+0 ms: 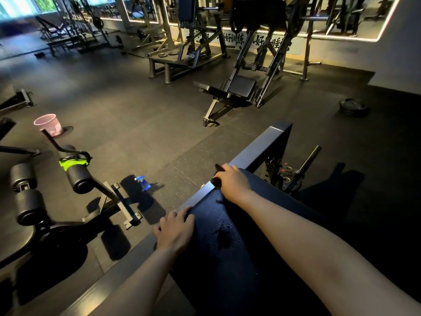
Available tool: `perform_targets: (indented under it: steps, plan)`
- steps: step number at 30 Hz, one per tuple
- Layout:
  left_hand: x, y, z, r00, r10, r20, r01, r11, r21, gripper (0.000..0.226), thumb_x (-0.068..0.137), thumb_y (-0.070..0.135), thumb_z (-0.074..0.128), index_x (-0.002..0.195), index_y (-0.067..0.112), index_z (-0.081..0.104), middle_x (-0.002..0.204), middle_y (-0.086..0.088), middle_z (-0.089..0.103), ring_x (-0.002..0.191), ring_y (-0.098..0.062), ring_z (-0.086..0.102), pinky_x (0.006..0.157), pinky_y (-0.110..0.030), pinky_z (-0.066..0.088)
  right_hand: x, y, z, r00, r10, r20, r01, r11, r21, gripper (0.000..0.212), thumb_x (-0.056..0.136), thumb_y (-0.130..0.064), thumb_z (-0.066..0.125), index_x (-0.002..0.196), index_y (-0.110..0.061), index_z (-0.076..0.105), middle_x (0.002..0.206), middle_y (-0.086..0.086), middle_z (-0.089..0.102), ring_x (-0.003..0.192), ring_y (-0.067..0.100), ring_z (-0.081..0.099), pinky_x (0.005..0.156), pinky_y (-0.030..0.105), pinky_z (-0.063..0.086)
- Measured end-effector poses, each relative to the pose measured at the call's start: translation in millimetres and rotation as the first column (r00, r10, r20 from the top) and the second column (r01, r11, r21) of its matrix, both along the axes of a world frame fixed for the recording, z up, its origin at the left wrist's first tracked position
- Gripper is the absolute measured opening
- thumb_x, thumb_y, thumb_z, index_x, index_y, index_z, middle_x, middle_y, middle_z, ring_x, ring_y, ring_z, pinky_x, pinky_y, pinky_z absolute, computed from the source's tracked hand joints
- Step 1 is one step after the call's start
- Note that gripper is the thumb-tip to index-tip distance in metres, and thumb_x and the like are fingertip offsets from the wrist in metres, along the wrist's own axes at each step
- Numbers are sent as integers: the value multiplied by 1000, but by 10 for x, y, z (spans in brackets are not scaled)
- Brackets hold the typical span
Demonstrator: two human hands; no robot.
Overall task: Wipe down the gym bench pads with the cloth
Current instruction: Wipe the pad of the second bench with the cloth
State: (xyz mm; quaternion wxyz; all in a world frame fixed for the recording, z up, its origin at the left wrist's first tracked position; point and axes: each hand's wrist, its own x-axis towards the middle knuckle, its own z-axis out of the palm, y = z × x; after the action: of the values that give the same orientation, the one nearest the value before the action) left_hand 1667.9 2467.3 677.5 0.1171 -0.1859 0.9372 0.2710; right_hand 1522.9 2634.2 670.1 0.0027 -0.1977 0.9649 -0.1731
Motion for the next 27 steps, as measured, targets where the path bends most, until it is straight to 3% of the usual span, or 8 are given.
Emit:
perform_targets:
  steps: [5, 11, 13, 16, 19, 24, 27]
  plan:
    - [2, -7, -17, 1000, -10, -5, 10, 1000, -9, 45, 104, 44, 30, 148, 42, 36, 146, -5, 44, 136, -29, 32, 113, -50, 17, -197, 106, -47, 985, -173, 6, 172, 978, -113, 20, 98, -15, 44, 106, -13, 62, 123, 7, 46, 113, 30, 41, 89, 38, 42]
    - [15, -50, -59, 999, -35, 1, 36, 999, -14, 45, 104, 44, 31, 148, 44, 35, 147, -5, 43, 138, -29, 31, 114, -50, 16, -167, 129, -108, 916, -400, -30, 395, 912, -109, 23, 95, -12, 51, 116, -16, 59, 136, 9, 38, 120, 31, 37, 99, 39, 38]
    - [8, -66, -91, 999, -33, 0, 33, 999, -9, 46, 104, 45, 31, 149, 43, 34, 149, -5, 42, 140, -29, 30, 115, -52, 15, -51, -19, -104, 928, -371, -38, 366, 926, -91, 24, 94, -16, 58, 117, -17, 59, 135, 7, 39, 121, 30, 35, 97, 40, 41]
    - [-7, -63, -75, 999, -31, 18, 31, 999, -16, 48, 104, 48, 32, 151, 41, 32, 151, -5, 41, 142, -29, 30, 116, -53, 16, 254, -327, -83, 974, -225, -14, 223, 971, -83, 20, 98, -12, 47, 112, -13, 61, 131, 7, 43, 123, 31, 35, 94, 40, 45]
    - [1, -74, -60, 999, -45, 24, 44, 999, 14, 46, 103, 46, 33, 149, 41, 34, 148, -6, 42, 140, -29, 32, 115, -53, 18, 512, -524, -79, 993, -108, 47, 113, 983, -142, 23, 95, -10, 47, 106, -18, 66, 124, 7, 47, 117, 34, 39, 92, 41, 45]
    - [30, -149, -81, 994, -107, 3, 107, 994, 19, 37, 101, 38, 43, 133, 22, 49, 140, -7, 47, 132, -29, 37, 111, -48, 24, 1030, -764, -25, 992, 17, 127, 17, 965, -263, 26, 98, -27, 51, 119, -26, 65, 122, 8, 49, 117, 29, 39, 98, 37, 42]
    - [101, -276, -80, 984, -171, -53, 174, 982, 69, 46, 97, 36, 51, 143, 27, 46, 141, -3, 52, 133, -30, 43, 107, -46, 29, 1200, -664, 16, 999, 30, 12, -26, 975, -223, 32, 102, -33, 46, 125, -17, 60, 129, 10, 44, 121, 29, 39, 102, 38, 37]
